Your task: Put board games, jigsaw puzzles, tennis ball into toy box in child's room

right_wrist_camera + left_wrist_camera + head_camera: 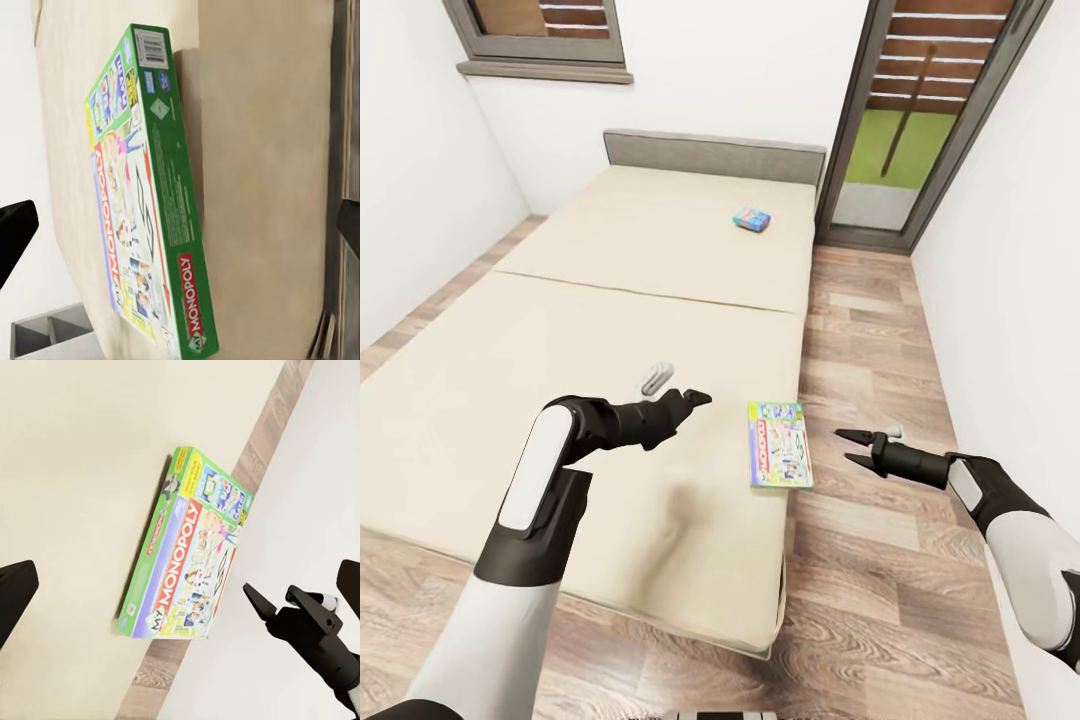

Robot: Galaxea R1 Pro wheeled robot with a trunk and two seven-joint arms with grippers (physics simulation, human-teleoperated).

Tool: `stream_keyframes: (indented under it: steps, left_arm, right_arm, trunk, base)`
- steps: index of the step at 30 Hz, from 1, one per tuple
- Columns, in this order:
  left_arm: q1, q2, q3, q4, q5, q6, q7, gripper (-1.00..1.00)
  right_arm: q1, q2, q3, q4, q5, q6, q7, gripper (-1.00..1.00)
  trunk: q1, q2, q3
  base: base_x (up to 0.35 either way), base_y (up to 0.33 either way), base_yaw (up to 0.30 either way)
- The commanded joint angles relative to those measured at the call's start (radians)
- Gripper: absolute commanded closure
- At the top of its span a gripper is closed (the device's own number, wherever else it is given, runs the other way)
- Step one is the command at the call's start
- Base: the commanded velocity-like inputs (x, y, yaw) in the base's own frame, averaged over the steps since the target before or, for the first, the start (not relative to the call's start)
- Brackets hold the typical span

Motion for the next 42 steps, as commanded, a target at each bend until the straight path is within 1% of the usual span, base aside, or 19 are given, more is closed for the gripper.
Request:
stream_keyframes:
  steps: [1,7,22,36,42]
  left_arm:
    - [0.001,0.000,0.001,-0.001,0.009,0.001,0.010,-1.00]
    - [0.014,0.001,0.000,-0.002,0.009,0.001,0.006,-1.00]
    - [0.023,0.002,0.001,-0.003,0.009,0.001,0.002,-1.00]
    - [0.015,-0.001,0.000,-0.002,0.009,0.001,0.002,-1.00]
    - [-0.002,-0.002,-0.002,-0.003,0.008,0.002,0.003,-1.00]
  right_arm:
    - [-0.001,-0.004,-0.003,0.000,-0.002,0.006,0.001,-1.00]
    - [-0.002,-0.014,-0.003,-0.001,-0.003,0.006,0.001,-1.00]
    - [-0.002,-0.012,-0.003,-0.001,-0.003,0.005,0.001,-1.00]
    - [-0.001,-0.010,-0.003,-0.001,-0.004,0.005,0.001,-1.00]
    - [-0.001,-0.010,-0.003,-0.001,-0.003,0.005,0.005,-1.00]
  trunk:
    - [0.000,0.000,-0.002]
    - [0.000,0.000,-0.012]
    - [0.000,0.000,-0.037]
    - [0.000,0.000,-0.060]
    - [0.000,0.000,-0.069]
  base:
    - [0.000,0.000,0.000]
    - [0.000,0.000,0.000]
    - [0.000,0.000,0.000]
    - [0.000,0.000,0.000]
    - [0.000,0.000,0.000]
